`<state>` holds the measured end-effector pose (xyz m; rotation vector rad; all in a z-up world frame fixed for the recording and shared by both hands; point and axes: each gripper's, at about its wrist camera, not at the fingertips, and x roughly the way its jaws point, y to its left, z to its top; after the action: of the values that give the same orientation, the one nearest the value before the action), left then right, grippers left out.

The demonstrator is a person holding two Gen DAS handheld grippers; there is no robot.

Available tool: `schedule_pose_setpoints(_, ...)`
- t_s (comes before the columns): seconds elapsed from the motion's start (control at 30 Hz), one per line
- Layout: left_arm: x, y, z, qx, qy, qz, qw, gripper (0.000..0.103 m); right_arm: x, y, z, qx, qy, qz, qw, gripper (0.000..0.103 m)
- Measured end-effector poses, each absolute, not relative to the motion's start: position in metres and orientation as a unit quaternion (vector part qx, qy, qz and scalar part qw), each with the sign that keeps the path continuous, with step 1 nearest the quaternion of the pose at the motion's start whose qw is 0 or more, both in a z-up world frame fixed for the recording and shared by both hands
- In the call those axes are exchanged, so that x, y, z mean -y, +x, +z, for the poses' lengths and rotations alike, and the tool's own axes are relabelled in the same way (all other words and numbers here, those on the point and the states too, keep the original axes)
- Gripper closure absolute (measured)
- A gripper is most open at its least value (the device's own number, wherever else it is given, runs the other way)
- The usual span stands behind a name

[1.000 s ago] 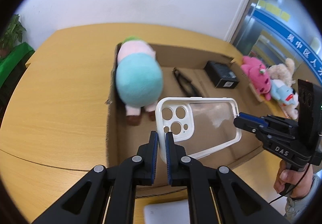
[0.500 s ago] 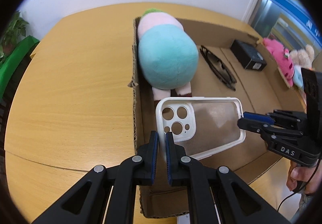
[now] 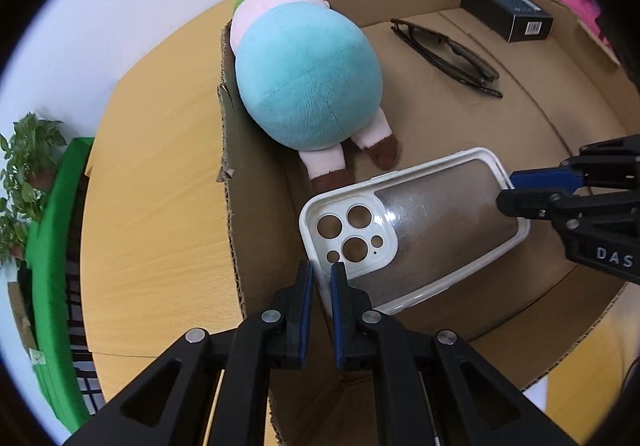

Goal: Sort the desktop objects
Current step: 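Lower the phone case into the box and open the left gripper, then move both grippers toward the white power bank on the table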

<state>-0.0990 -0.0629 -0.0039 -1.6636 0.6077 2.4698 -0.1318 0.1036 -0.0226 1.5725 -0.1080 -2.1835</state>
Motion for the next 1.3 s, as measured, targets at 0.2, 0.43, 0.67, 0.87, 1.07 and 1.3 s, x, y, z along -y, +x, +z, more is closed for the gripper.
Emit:
schedule_pose_setpoints(0.2,0.067,-0.092,0.001,-0.175,-0.541,0.82,0.058,0.094,-0.108,-0.119,-0.008,0.052,0.546,-0.8,0.243,0.056)
schedule_pose_setpoints(0.43,0.084,-0.055,0.054,-0.092,-0.459,0.882,0.06,0.049,-0.136,-0.066,0.064,0.028,0.414,-0.884,0.216,0.018)
schedule_pose_setpoints(0.67,0.094,-0.021,0.092,-0.017,-0.374,0.925,0.069,0.033,-0.159,-0.03,0.096,0.025,0.378,-0.902,0.205,0.008)
schedule_pose_setpoints(0.87,0.089,0.003,0.082,0.008,-0.375,0.923,0.086,0.032,-0.162,0.01,0.077,0.03,0.385,-0.889,0.245,0.007)
schedule_pose_setpoints(1.07,0.09,0.029,0.047,0.02,-0.41,0.906,0.104,0.032,-0.133,0.031,0.034,0.017,0.434,-0.848,0.303,0.007)
schedule_pose_setpoints(1.3,0.096,0.035,0.008,0.059,-0.461,0.877,0.123,0.032,-0.081,0.046,0.0,-0.042,0.472,-0.807,0.351,0.007)
